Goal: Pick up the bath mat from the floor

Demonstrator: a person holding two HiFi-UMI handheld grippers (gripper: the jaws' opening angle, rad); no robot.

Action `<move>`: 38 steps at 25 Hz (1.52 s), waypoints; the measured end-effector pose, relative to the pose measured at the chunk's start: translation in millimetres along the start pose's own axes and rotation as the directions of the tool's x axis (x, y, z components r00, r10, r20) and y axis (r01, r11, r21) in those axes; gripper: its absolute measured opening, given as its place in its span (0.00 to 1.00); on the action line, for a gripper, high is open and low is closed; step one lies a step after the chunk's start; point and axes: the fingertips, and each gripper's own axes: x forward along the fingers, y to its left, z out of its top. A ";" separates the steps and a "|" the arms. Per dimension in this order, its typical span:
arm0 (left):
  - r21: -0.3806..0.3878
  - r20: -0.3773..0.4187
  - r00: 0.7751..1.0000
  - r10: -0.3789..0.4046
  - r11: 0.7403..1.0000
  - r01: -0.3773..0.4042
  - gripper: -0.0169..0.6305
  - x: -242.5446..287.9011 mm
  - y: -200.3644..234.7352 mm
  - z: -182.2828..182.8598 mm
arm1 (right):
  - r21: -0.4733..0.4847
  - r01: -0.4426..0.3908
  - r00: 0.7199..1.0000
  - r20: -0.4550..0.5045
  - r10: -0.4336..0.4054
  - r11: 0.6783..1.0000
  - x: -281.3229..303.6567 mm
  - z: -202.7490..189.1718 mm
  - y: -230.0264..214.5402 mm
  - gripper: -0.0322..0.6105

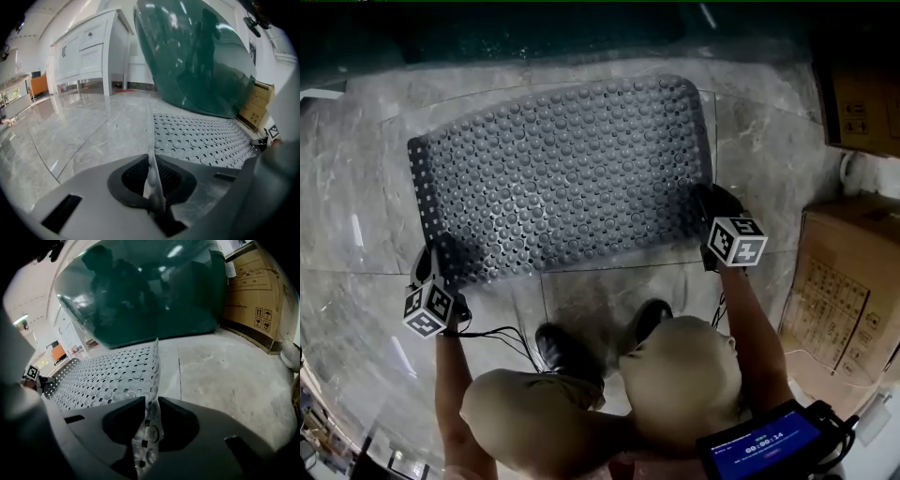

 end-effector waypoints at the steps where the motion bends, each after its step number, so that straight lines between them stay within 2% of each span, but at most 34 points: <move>1: 0.002 -0.002 1.000 0.005 1.000 -0.005 0.09 -1.4 0.7 -1.0 | 0.001 -0.001 1.000 0.001 0.001 1.000 0.0 0.2 0.6 0.19; 5: 0.025 -0.011 0.999 0.039 0.999 -0.038 0.09 -5.1 5.7 -4.2 | 0.015 -0.001 1.000 0.006 0.001 1.000 0.2 1.0 2.4 0.11; 9: 0.020 -0.016 1.000 0.015 1.000 -0.015 0.08 4.6 -0.7 -4.0 | 0.015 0.038 0.999 0.026 -0.038 0.999 -11.3 6.3 -2.8 0.11; 22: 0.029 -0.009 1.000 0.013 0.999 -0.012 0.08 -2.2 -3.7 5.4 | -0.002 0.049 0.996 0.080 -0.049 0.999 -22.5 22.8 13.9 0.10; 38: 0.048 0.020 0.998 -0.058 0.997 0.057 0.08 -31.9 -39.8 33.5 | -0.033 0.024 0.992 0.122 -0.020 0.999 -56.2 53.2 51.6 0.10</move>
